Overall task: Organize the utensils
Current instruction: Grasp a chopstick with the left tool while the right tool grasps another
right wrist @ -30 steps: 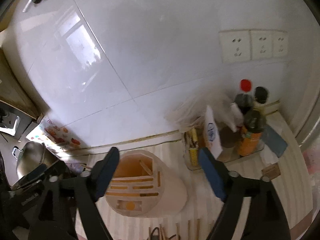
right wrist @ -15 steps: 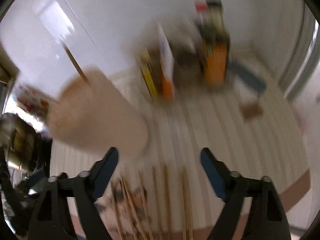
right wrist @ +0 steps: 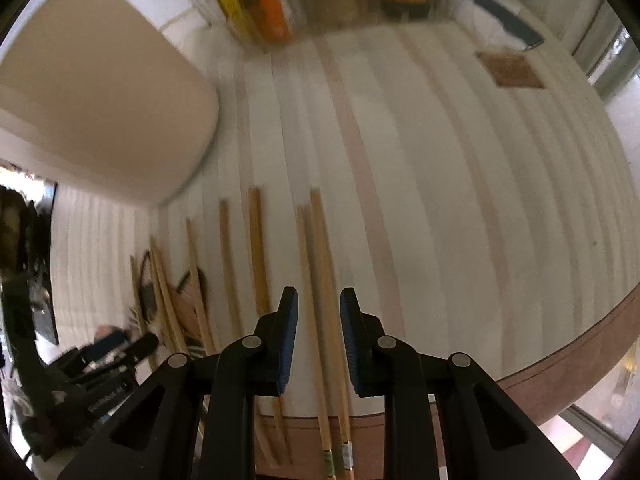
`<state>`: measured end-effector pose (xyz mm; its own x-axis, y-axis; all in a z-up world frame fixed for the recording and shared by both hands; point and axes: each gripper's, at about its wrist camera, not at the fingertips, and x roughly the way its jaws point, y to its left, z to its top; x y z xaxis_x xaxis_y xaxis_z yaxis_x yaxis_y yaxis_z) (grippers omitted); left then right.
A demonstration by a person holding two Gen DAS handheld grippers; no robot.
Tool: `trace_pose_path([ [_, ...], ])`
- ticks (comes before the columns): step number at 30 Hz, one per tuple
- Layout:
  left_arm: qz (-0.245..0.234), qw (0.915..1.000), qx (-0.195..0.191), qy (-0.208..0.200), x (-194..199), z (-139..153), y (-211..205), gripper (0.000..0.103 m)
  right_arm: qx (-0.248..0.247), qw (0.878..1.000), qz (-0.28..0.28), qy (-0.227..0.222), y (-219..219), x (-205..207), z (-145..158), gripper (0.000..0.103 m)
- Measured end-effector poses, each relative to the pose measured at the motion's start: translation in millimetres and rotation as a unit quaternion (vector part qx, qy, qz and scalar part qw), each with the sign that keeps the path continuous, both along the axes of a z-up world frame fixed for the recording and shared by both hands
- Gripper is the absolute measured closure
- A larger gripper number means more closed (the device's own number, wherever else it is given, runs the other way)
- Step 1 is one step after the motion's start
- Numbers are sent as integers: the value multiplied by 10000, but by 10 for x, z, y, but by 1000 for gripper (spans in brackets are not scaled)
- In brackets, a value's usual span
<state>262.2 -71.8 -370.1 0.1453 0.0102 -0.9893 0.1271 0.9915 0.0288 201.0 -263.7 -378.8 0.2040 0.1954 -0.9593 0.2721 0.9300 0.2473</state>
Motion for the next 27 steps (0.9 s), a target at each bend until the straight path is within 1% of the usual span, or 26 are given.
trace_pose_path([
  [1, -70, 10000, 14, -20, 2, 1, -24, 93, -5, 10000, 37, 56, 18, -6, -43, 80],
  [4, -180, 9998, 22, -27, 20, -6, -78, 98, -85, 9996, 88, 241, 52, -32, -164, 80],
  [6, -207, 9997, 59, -61, 53, -14, -107, 98, -208, 9995, 149, 198, 75, -26, -176, 83],
  [8, -214, 9997, 74, -74, 57, -16, -134, 98, -292, 9993, 163, 190, 84, -46, -174, 90],
  [10, -204, 9997, 81, -84, 84, -30, -153, 98, -430, 9987, 127, 239, 77, -67, -161, 90],
  [12, -149, 9999, 18, -63, 104, -33, -152, 98, -417, 9988, 7, 243, 19, -118, -145, 92],
  [13, -129, 9999, -9, -45, 167, -10, -136, 98, -431, 9987, -19, 261, -12, -140, -143, 100],
  [14, -109, 9999, -40, -28, 184, -2, -131, 98, -422, 9987, -50, 292, -34, -157, -146, 103],
  [17, -124, 9999, -77, 6, 300, 68, -77, 98, -242, 9990, -118, 364, -118, -214, -178, 103],
  [19, -122, 9999, -79, 56, 372, 106, 41, 95, -160, 9990, -190, 374, -169, -237, -180, 103],
  [20, -131, 9999, -86, 66, 380, 115, 99, 94, -7, 9989, -259, 385, -205, -251, -191, 103],
  [22, -241, 9997, -5, 34, 350, 101, 62, 93, 203, 9984, -320, 415, -245, -262, -207, 100],
  [25, -285, 9995, 121, 15, 326, 80, 6, 93, 193, 9983, -239, 502, -245, -280, -263, 95],
  [27, -255, 9996, 117, 33, 328, 102, -40, 94, 28, 9988, -119, 481, -198, -283, -243, 95],
])
